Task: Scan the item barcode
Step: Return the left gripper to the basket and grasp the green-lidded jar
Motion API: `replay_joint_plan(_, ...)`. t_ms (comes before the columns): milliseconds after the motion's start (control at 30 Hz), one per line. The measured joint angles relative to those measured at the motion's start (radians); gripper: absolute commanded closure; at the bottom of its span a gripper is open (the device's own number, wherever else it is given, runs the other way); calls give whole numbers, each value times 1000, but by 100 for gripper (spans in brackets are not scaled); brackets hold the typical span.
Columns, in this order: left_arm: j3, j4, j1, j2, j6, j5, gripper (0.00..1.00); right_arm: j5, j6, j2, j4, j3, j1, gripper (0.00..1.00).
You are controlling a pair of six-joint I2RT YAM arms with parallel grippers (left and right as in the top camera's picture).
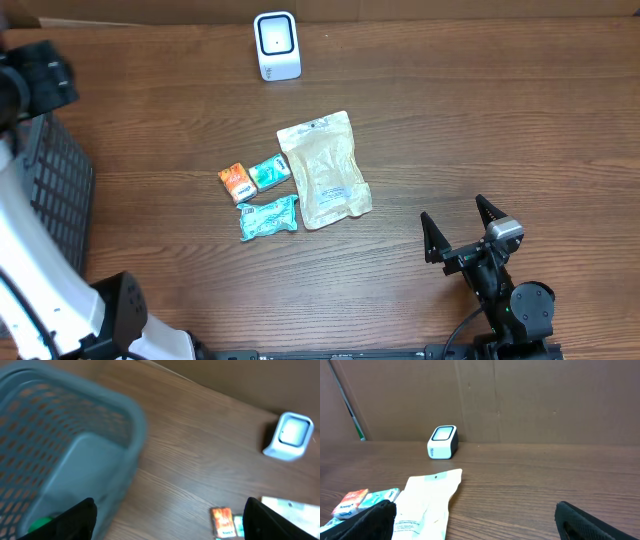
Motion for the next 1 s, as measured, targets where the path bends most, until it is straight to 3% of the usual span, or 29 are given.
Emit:
replay_joint_plan(233, -35, 0, 310, -23, -25, 49, 17, -1, 0, 0, -1, 0, 0, 0)
replay_joint_plan(400, -183, 3, 482, -25, -78, 66, 18, 0, 0, 0, 0, 0, 0, 0)
replay_joint_plan(767, -566, 106, 557, -24, -144, 46, 18, 0, 0, 0, 0, 0, 0, 0)
replay_joint_plan(1000, -713, 170, 621, -24, -157, 31, 18, -1, 0, 0, 0, 0, 0, 0)
